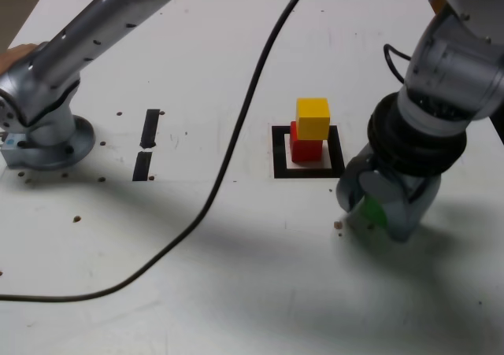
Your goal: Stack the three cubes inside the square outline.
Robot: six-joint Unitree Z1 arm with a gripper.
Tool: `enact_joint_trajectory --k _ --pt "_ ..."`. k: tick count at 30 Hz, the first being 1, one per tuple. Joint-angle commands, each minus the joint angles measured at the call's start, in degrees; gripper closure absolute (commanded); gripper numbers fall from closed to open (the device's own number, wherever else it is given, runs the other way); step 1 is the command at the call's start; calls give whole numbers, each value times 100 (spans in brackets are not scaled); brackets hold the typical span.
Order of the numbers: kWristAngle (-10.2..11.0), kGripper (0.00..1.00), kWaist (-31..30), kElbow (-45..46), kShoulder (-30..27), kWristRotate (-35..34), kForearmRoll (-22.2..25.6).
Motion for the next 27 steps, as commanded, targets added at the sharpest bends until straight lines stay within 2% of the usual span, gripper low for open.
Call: enact_joint_trajectory --k 1,6,10,14,20,23,27 --pt "64 82 25 -46 -102 -114 55" --pt "138 88 58 -71 -461 -385 285" --pt "99 88 126 -39 -1222 -693 617" --pt "35 88 280 147 -1983 -1049 693" --pt "-12 88 832 1195 -2894 -1674 694" --pt "-72 88 1111 1659 -2963 -1823 690" --pt "-99 88 1201 1740 -2794 -1990 688"
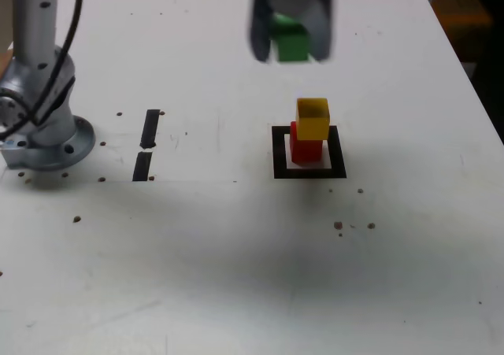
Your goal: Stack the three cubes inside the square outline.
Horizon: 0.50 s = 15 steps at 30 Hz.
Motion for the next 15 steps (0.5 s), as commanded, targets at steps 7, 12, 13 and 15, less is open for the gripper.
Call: enact_joint_trajectory --k 7,12,13,15 --pt "-98 88 -8 -96 421 -443 55" --pt "-298 88 -1 -150 626 -691 59" --pt "-322 88 1 -149 647 -698 59" --pt "-374 88 6 -144 678 -703 59"
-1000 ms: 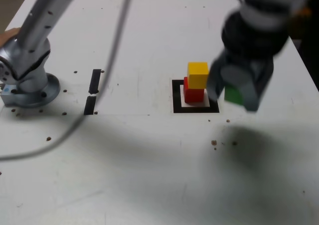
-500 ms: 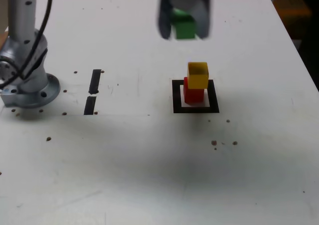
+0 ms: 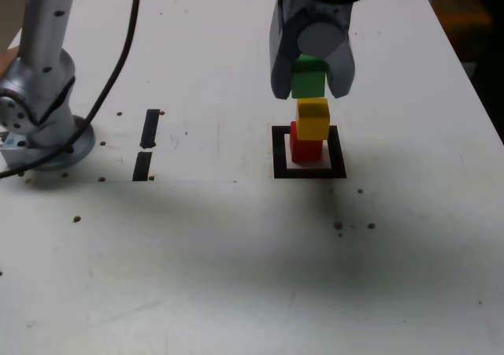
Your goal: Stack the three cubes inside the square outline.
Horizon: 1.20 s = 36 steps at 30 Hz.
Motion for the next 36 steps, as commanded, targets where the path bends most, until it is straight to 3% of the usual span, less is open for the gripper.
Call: enact_joint_trajectory --k 1,14,24,27,33,36 --pt "-41 88 11 -6 24 -12 78" --pt "-152 88 80 -19 350 85 54" --pt "-98 85 110 -19 380 122 6" --pt "-95 69 110 -11 376 108 6" --pt "-130 19 110 5 391 92 -12" --pt "-132 3 110 15 393 84 -24"
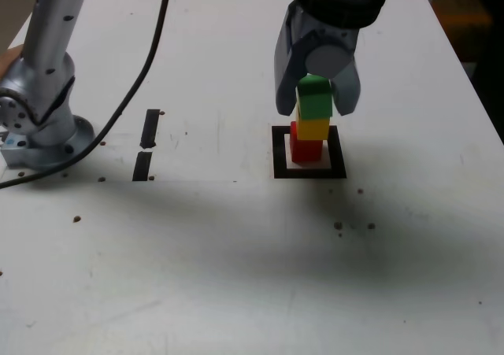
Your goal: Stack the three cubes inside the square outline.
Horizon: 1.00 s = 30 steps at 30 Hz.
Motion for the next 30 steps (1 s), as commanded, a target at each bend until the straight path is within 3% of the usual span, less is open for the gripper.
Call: enact_joint_trajectory --k 1,10,13,16,19,25,30 --pt "-4 1 15 13 -13 -10 54" --pt "63 0 15 51 -119 -30 92" --pt "144 0 2 140 -393 -73 129" --pt "307 0 -86 486 -1390 -99 151" --pt "271 0 -159 1087 -2484 -30 152" --pt "60 0 -58 2583 -3616 126 3" --pt "55 0 161 4139 -4137 195 -649"
